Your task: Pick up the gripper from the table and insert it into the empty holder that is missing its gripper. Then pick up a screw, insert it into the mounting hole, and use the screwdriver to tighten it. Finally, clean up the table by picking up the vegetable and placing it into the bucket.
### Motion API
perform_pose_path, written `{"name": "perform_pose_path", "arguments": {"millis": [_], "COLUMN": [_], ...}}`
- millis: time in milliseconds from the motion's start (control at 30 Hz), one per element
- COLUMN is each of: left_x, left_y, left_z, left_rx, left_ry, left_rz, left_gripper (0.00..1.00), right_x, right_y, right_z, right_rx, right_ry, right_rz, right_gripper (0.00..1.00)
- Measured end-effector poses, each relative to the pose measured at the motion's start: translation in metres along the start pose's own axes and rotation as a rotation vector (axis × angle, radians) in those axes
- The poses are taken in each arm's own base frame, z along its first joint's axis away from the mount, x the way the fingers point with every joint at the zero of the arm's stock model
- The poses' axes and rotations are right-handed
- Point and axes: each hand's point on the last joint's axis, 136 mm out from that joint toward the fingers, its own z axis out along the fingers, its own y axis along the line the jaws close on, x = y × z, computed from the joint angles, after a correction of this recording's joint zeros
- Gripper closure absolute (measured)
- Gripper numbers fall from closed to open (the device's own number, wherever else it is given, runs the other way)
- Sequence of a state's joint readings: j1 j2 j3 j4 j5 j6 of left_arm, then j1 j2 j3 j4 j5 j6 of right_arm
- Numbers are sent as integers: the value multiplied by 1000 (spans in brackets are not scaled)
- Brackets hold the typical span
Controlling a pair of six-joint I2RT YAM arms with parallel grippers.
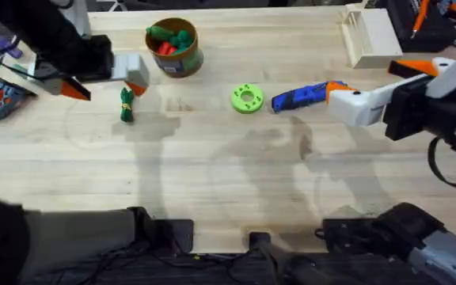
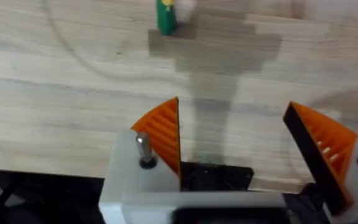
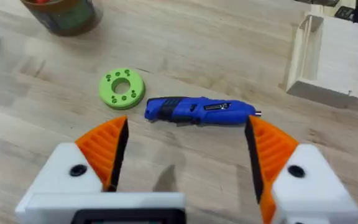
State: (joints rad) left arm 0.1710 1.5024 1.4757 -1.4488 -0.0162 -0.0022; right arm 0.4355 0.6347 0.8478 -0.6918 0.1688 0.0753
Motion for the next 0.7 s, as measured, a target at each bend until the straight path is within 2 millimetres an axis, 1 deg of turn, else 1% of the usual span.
{"name": "perform_pose_path", "arguments": {"millis": [167, 233, 400, 467, 600, 700], "left_x": [-16, -25, -48, -52, -54, -62], "left_y": [23, 28, 30, 30, 31, 33], "left_z": [21, 32, 62, 74, 96, 114], "left_rx": [-6, -7, -2, 0, 4, -8], "left_ry": [25, 31, 36, 52, 103, 96], "left_rz": [-60, -65, -34, -21, 0, 7], "left_gripper": [15, 15, 15, 15, 15, 15], "right_x": [0, 0, 0, 0, 0, 0], "right_y": [0, 0, 0, 0, 0, 0], "right_z": [0, 0, 0, 0, 0, 0], "right_rx": [0, 0, 0, 0, 0, 0], "right_ry": [0, 0, 0, 0, 0, 0], "right_rz": [0, 0, 0, 0, 0, 0], "right_gripper": [10, 10, 10, 10, 10, 9]}}
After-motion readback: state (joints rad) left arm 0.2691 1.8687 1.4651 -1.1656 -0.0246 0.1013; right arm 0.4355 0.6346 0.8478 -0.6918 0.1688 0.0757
